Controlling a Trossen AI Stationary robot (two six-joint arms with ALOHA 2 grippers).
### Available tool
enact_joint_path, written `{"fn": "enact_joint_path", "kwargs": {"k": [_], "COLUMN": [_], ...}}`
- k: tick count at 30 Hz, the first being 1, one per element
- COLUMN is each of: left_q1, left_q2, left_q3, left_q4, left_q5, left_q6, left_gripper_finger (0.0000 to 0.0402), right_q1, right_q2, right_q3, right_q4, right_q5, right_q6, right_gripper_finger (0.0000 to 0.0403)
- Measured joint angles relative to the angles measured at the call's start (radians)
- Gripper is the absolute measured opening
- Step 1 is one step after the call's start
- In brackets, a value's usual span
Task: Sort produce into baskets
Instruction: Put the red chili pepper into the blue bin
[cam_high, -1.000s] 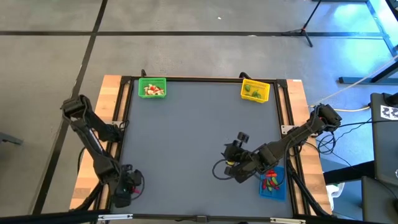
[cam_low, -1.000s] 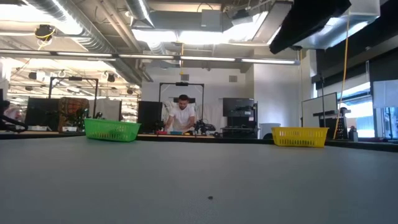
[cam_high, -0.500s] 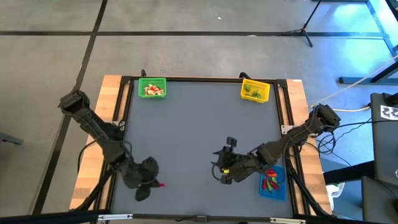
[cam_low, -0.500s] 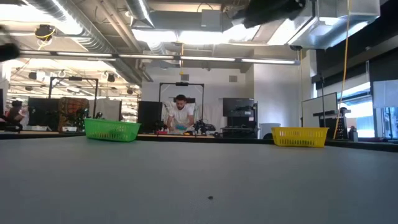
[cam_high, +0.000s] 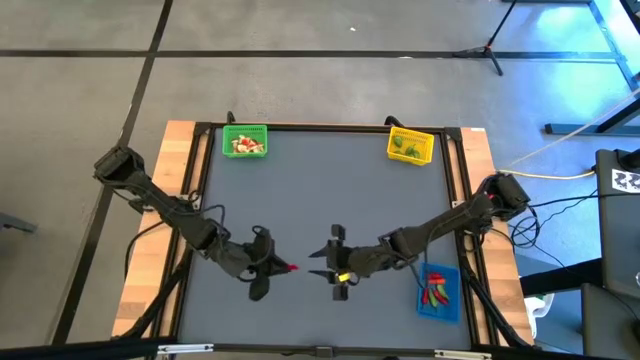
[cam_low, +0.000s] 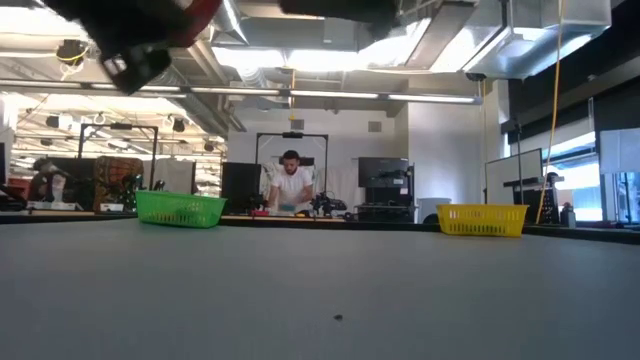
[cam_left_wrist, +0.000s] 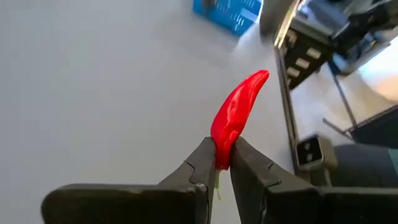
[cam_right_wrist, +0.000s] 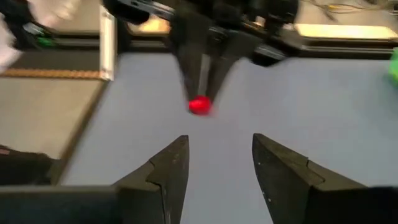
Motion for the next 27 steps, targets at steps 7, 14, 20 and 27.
{"fn": "enact_joint_path", "kwargs": {"k": [7, 14, 20, 27], "left_q1": [0.037, 0.052, 0.052, 0.054], "left_q2": [0.0, 0.0, 0.0, 0.0], "left_q3": [0.0, 0.0, 0.0, 0.0], "left_q4": [0.106, 0.118, 0.113, 0.114], "left_q5": [-0.067, -0.066, -0.065, -0.063], "left_q6": [0.113, 0.134, 0.15, 0.16], "left_gripper_finger": [0.0034, 0.0039, 0.004, 0.0055], "right_q1": [-0.04, -0.049, -0.064, -0.074], "right_q2": [0.053, 0.06, 0.06, 0.06], "right_q3": [0.0, 0.0, 0.0, 0.0], "right_q4": [0.147, 0.189, 0.194, 0.198], "right_q5": [-0.102, -0.1, -0.101, -0.102], "right_q6": [-0.002, -0.051, -0.078, -0.106], "right_gripper_finger": [0.0177, 0.0142, 0.0054, 0.0015]}}
